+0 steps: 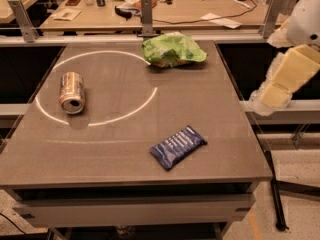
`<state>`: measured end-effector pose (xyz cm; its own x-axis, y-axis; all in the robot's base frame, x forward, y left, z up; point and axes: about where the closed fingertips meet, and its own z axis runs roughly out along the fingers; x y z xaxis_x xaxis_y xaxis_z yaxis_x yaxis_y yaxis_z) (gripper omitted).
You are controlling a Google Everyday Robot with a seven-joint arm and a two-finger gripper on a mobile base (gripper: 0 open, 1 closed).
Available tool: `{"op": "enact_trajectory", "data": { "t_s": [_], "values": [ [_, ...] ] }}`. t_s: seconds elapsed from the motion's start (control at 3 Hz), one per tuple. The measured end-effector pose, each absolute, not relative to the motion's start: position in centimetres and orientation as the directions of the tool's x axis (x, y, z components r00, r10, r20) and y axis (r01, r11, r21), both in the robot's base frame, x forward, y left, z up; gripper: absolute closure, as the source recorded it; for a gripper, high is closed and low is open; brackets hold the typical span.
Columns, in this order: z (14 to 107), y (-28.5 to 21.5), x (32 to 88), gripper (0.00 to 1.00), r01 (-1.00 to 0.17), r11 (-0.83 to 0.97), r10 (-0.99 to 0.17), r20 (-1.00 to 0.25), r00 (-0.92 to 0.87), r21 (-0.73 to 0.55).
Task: Place orange can upright
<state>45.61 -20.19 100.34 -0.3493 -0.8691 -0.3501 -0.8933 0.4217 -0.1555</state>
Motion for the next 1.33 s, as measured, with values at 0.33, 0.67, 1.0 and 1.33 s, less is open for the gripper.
{"op": "enact_trajectory", "data": {
  "t_s": [0.33, 0.67, 1.0, 1.33],
  "values": [
    [99.9, -18.4, 47.3, 0.0, -0.863, 0.505, -0.767, -0.445, -0.462, 0.024],
    [99.9, -16.1, 49.0, 0.0, -0.807, 0.566, -0.673, -0.47, -0.571, 0.17],
    [100.2, -13.6, 51.4, 0.0, -0.722, 0.639, -0.587, -0.439, -0.68, 0.264],
    [101.0, -10.7, 53.7, 0.0, -0.681, 0.679, -0.551, -0.424, -0.719, 0.272]
  ]
}}
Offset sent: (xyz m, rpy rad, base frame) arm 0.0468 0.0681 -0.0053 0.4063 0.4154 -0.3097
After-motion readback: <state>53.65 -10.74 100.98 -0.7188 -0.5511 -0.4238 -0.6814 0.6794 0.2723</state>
